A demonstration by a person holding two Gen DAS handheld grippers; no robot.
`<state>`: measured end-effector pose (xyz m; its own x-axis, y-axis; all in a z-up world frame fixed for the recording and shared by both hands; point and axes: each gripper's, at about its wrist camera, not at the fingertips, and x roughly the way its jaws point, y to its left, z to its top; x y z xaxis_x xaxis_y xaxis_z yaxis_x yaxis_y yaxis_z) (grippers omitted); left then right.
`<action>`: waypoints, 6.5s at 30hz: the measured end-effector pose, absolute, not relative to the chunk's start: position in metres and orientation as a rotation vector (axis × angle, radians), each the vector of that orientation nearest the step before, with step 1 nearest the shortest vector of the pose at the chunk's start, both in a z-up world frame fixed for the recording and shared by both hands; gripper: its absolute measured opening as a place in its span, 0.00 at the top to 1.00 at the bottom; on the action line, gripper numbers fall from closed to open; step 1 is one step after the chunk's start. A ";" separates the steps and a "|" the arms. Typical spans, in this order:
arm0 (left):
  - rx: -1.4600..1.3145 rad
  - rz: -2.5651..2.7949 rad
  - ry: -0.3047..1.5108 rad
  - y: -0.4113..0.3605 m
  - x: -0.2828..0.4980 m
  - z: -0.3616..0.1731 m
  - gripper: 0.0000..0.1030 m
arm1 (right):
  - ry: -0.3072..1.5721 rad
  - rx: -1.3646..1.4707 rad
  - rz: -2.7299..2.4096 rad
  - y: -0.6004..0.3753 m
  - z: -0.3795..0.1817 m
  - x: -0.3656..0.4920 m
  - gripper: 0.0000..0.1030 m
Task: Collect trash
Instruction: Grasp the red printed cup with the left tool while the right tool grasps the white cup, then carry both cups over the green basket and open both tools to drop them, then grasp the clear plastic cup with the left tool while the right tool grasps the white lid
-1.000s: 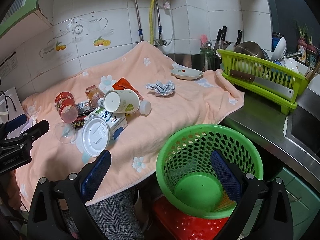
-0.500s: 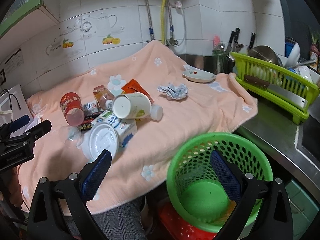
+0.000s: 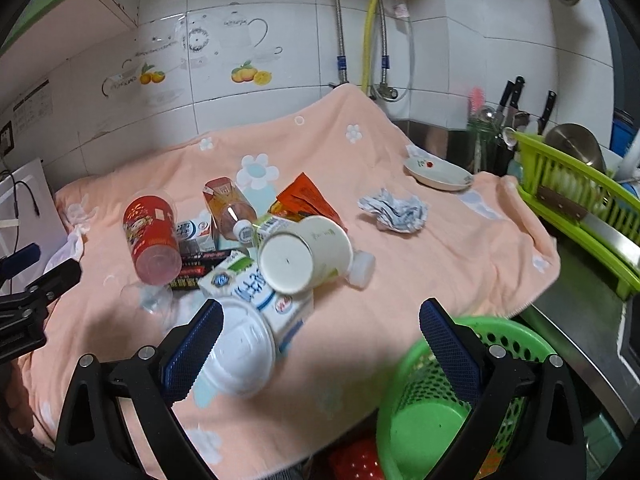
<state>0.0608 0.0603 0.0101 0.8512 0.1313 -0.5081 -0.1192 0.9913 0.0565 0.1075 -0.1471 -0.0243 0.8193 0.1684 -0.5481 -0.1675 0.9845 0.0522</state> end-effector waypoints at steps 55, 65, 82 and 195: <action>-0.529 0.101 0.823 0.117 0.211 -0.038 0.29 | 0.647 0.070 0.213 -0.129 -0.069 0.179 0.43; -0.506 0.045 0.788 0.113 0.198 -0.027 0.35 | 0.614 0.088 0.228 -0.135 -0.060 0.165 0.44; -0.448 -0.092 0.724 0.079 0.172 0.004 0.35 | 0.566 0.111 0.218 -0.153 -0.045 0.142 0.45; -0.293 -0.020 0.881 0.113 0.164 -0.053 0.27 | 0.725 0.057 0.380 -0.132 -0.086 0.115 0.50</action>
